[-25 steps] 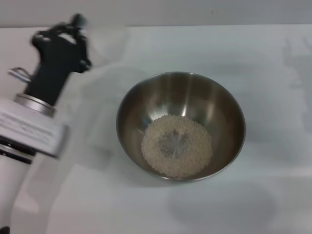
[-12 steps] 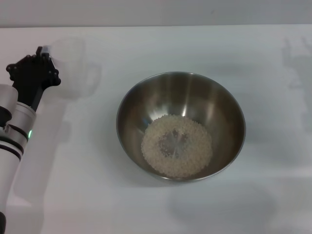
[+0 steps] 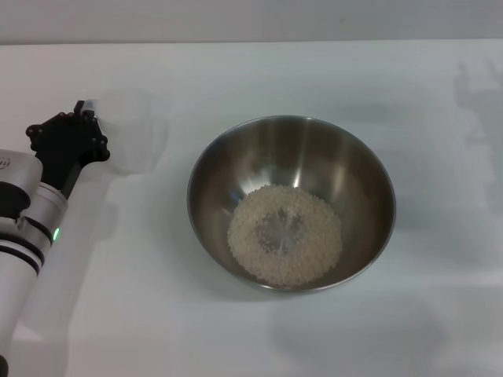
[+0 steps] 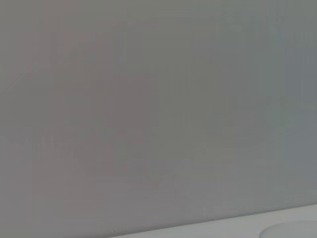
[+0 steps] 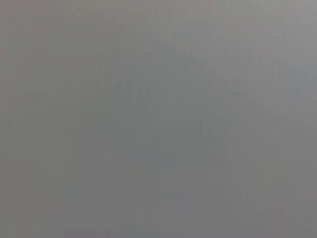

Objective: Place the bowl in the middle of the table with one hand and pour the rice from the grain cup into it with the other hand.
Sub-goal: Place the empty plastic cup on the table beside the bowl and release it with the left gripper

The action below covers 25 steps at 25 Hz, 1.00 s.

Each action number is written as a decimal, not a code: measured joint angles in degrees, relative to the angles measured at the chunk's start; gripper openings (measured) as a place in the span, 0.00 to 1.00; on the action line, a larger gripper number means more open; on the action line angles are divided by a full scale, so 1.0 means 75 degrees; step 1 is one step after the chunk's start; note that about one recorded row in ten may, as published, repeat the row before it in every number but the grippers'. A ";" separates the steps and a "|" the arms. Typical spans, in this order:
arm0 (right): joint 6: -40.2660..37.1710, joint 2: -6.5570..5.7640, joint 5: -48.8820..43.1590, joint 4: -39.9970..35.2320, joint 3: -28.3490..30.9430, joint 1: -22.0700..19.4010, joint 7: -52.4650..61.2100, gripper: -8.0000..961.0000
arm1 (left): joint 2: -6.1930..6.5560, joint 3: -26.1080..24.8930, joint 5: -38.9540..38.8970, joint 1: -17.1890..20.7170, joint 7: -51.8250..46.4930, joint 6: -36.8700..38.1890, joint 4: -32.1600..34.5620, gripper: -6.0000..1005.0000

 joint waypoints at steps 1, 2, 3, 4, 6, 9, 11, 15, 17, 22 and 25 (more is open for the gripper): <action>0.0000 0.0000 0.0000 0.0000 0.0000 0.0000 0.0000 0.47 | 0.0000 0.0000 0.0000 0.0000 0.0000 0.0000 0.0000 0.04; 0.0014 0.0000 0.0000 0.0002 -0.0003 0.0000 0.0000 0.47 | 0.0000 0.0040 0.0000 0.0001 0.0001 -0.0005 0.0000 0.04; 0.0027 0.0000 0.0000 0.0005 -0.0006 0.0000 0.0000 0.47 | -0.0001 0.0077 0.0000 0.0001 0.0001 -0.0009 0.0000 0.04; 0.0036 0.0000 0.0001 0.0005 -0.0008 0.0000 0.0000 0.47 | -0.0002 0.0106 -0.0001 0.0003 0.0001 -0.0011 0.0000 0.04; 0.0044 0.0000 0.0000 0.0006 -0.0014 0.0000 0.0000 0.47 | -0.0003 0.0151 -0.0001 0.0011 -0.0011 -0.0011 0.0000 0.04; 0.0055 0.0000 0.0000 0.0005 -0.0023 -0.0001 0.0000 0.47 | -0.0004 0.0267 -0.0005 0.0034 -0.0034 -0.0013 0.0000 0.08; 0.0057 0.0000 0.0000 0.0004 -0.0028 -0.0007 0.0000 0.47 | 0.0005 0.0414 -0.0004 0.0059 -0.0039 -0.0016 -0.0001 0.17; 0.0058 0.0000 0.0000 0.0014 -0.0033 -0.0024 0.0000 0.47 | 0.0038 0.0546 -0.0007 0.0248 -0.0053 0.0041 0.0020 0.30; 0.0059 0.0000 0.0000 0.0015 -0.0033 -0.0028 0.0000 0.47 | 0.0045 0.0547 -0.0009 0.0282 -0.0056 0.0057 0.0022 0.34; 0.0066 0.0000 -0.0004 0.0028 -0.0032 -0.0036 0.0000 0.47 | 0.0049 0.0580 0.0052 0.0410 -0.0069 0.0185 0.0039 0.41; 0.0069 0.0000 -0.0009 0.0035 -0.0031 -0.0047 0.0000 0.47 | 0.0052 0.0589 0.0090 0.0499 -0.0121 0.0280 0.0049 0.41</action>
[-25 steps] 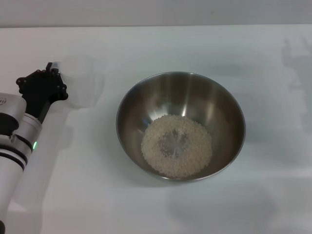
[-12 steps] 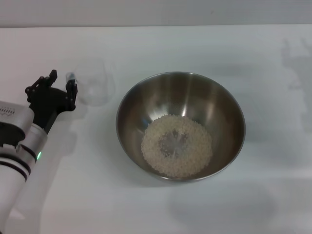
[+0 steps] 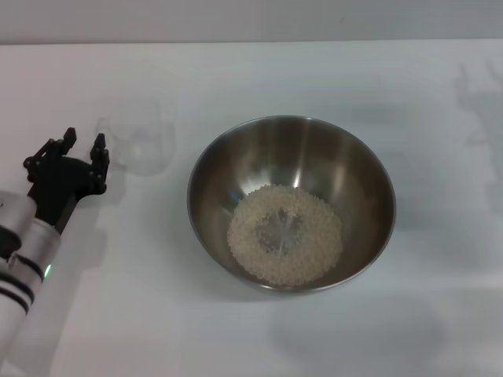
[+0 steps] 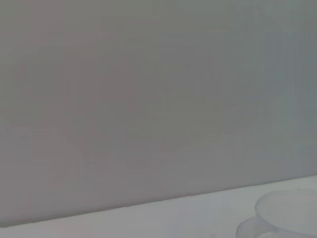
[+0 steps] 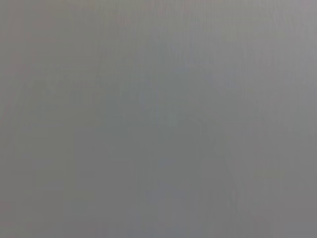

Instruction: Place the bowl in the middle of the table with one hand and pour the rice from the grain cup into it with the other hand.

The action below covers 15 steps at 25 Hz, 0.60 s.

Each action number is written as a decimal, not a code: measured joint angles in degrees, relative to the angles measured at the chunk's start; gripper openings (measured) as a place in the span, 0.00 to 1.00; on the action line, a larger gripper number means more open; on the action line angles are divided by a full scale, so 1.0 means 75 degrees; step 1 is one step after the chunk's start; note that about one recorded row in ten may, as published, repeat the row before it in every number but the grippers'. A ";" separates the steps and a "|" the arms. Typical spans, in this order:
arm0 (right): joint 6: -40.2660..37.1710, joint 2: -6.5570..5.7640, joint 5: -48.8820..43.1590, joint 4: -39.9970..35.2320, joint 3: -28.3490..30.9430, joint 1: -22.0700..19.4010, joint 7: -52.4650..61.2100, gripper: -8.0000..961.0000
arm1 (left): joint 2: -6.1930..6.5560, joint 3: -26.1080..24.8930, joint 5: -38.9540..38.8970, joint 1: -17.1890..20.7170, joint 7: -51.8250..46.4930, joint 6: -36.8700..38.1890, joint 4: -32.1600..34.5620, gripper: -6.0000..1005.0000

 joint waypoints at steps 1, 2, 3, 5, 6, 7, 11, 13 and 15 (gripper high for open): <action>0.0000 0.0000 0.0000 0.0000 0.0000 0.0000 0.0000 0.47 | 0.0000 0.0000 0.0000 0.0000 0.0000 0.0000 0.0000 0.41; 0.0000 0.0000 -0.0001 0.0001 0.0000 -0.0005 0.0000 0.47 | 0.0003 0.0059 0.0058 0.0200 -0.0127 0.0336 0.0000 0.41; 0.0001 0.0000 -0.0002 0.0003 0.0000 -0.0017 0.0000 0.47 | 0.0007 0.0108 0.0169 0.0358 -0.0240 0.0687 0.0005 0.41; 0.0001 0.0000 -0.0002 0.0003 0.0000 -0.0023 0.0000 0.47 | 0.0014 0.0126 0.0370 0.0542 -0.0422 0.1198 0.0057 0.41; 0.0001 0.0000 -0.0002 0.0003 0.0000 -0.0023 0.0000 0.47 | 0.0015 0.0126 0.0497 0.0620 -0.0543 0.1487 0.0104 0.41; 0.0000 -0.0001 -0.0002 0.0003 0.0000 -0.0031 0.0000 0.47 | 0.0015 0.0128 0.0640 0.0691 -0.0675 0.1780 0.0155 0.41; 0.0154 0.0023 -0.0002 -0.0020 -0.0014 -0.0106 0.0199 0.47 | 0.0007 0.0129 0.1410 0.0877 -0.1380 0.3245 0.0490 0.41; 0.0407 0.0049 -0.0003 -0.0035 -0.0167 -0.0147 0.0795 0.47 | -0.0007 0.0117 0.1741 0.0850 -0.1512 0.3853 0.0576 0.42; 0.0496 0.0052 -0.0007 -0.0008 -0.0373 -0.0157 0.1151 0.47 | -0.0012 0.0099 0.1755 0.0816 -0.1515 0.3924 0.0557 0.42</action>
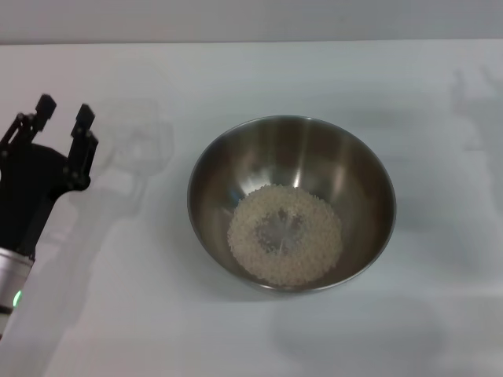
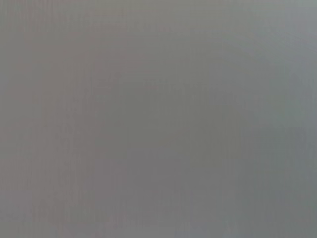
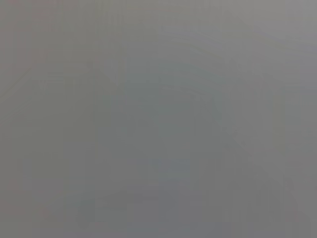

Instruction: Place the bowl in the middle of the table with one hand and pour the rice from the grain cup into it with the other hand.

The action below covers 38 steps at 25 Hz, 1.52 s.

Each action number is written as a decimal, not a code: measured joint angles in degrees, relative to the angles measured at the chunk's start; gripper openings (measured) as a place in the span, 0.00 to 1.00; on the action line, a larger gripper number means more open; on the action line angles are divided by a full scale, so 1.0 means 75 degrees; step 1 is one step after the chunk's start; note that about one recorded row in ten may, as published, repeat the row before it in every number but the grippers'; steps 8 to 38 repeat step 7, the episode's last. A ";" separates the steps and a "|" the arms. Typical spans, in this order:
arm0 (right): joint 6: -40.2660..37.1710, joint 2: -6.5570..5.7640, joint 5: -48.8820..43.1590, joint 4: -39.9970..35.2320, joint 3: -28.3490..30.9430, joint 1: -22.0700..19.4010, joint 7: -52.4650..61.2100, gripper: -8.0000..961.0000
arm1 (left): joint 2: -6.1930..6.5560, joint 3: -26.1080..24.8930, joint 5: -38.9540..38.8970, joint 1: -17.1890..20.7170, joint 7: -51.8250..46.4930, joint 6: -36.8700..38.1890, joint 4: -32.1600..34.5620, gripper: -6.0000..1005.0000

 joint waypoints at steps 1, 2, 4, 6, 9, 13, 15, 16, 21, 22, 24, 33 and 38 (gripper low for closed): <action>0.0000 0.0000 0.0000 0.0000 0.0000 0.0000 0.0000 0.47 | -0.0008 -0.0023 -0.0012 -0.0057 -0.0002 0.0033 -0.0027 0.42; 0.0043 -0.0003 -0.0002 0.0008 -0.0115 -0.0005 0.0142 0.47 | -0.0012 -0.0037 -0.0022 -0.0104 -0.0003 0.0020 -0.0034 0.42; 0.0107 -0.0007 -0.0035 0.0011 -0.0342 -0.0023 0.0239 0.47 | -0.0019 -0.0124 -0.0048 -0.0284 -0.0005 -0.0074 -0.0043 0.53; 0.0247 -0.0003 -0.0200 0.0003 -0.0524 -0.0055 0.0257 0.47 | -0.0023 -0.0207 -0.0051 -0.0346 -0.0007 -0.0138 -0.0044 0.63; 0.0247 -0.0003 -0.0200 0.0003 -0.0524 -0.0055 0.0257 0.47 | -0.0023 -0.0207 -0.0051 -0.0346 -0.0007 -0.0138 -0.0044 0.63; 0.0247 -0.0003 -0.0200 0.0003 -0.0524 -0.0055 0.0257 0.47 | -0.0023 -0.0207 -0.0051 -0.0346 -0.0007 -0.0138 -0.0044 0.63; 0.0247 -0.0003 -0.0200 0.0003 -0.0524 -0.0055 0.0257 0.47 | -0.0023 -0.0207 -0.0051 -0.0346 -0.0007 -0.0138 -0.0044 0.63; 0.0247 -0.0003 -0.0200 0.0003 -0.0524 -0.0055 0.0257 0.47 | -0.0023 -0.0207 -0.0051 -0.0346 -0.0007 -0.0138 -0.0044 0.63; 0.0247 -0.0003 -0.0200 0.0003 -0.0524 -0.0055 0.0257 0.47 | -0.0023 -0.0207 -0.0051 -0.0346 -0.0007 -0.0138 -0.0044 0.63; 0.0247 -0.0003 -0.0200 0.0003 -0.0524 -0.0055 0.0257 0.47 | -0.0023 -0.0207 -0.0051 -0.0346 -0.0007 -0.0138 -0.0044 0.63; 0.0247 -0.0003 -0.0200 0.0003 -0.0524 -0.0055 0.0257 0.47 | -0.0023 -0.0207 -0.0051 -0.0346 -0.0007 -0.0138 -0.0044 0.63; 0.0247 -0.0003 -0.0200 0.0003 -0.0524 -0.0055 0.0257 0.47 | -0.0023 -0.0207 -0.0051 -0.0346 -0.0007 -0.0138 -0.0044 0.63; 0.0247 -0.0003 -0.0200 0.0003 -0.0524 -0.0055 0.0257 0.47 | -0.0023 -0.0207 -0.0051 -0.0346 -0.0007 -0.0138 -0.0044 0.63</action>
